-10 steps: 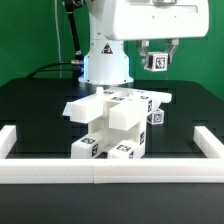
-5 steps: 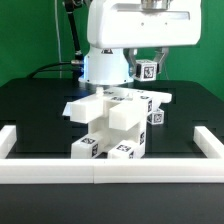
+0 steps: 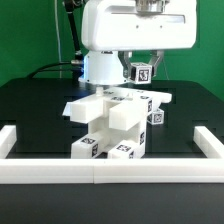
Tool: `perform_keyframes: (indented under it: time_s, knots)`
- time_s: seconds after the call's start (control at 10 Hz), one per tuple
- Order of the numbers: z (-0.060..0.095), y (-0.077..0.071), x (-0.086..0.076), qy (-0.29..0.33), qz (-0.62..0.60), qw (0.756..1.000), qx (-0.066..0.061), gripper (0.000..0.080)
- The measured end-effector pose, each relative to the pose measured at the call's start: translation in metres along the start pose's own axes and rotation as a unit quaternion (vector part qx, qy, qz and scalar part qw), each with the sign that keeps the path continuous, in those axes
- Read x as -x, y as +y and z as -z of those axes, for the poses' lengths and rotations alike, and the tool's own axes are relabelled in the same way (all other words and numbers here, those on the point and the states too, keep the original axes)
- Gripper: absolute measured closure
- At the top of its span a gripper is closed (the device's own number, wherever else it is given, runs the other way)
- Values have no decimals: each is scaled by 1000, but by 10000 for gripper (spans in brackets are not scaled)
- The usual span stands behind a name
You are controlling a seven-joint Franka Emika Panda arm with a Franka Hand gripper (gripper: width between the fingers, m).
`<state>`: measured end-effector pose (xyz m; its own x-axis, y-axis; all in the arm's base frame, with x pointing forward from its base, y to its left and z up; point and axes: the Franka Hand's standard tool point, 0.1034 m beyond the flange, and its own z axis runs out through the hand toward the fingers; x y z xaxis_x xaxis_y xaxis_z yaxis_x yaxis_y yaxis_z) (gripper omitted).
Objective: Assemble chair
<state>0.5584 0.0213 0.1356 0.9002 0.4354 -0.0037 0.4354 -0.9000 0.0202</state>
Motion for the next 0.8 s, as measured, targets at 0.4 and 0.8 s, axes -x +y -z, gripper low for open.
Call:
perform_keyframes:
  time_s: [0.4, 0.8]
  knots:
    - [-2, 22, -15, 1, -3, 1000, 2, 524]
    - [-3, 24, -14, 0, -5, 1000, 2, 524]
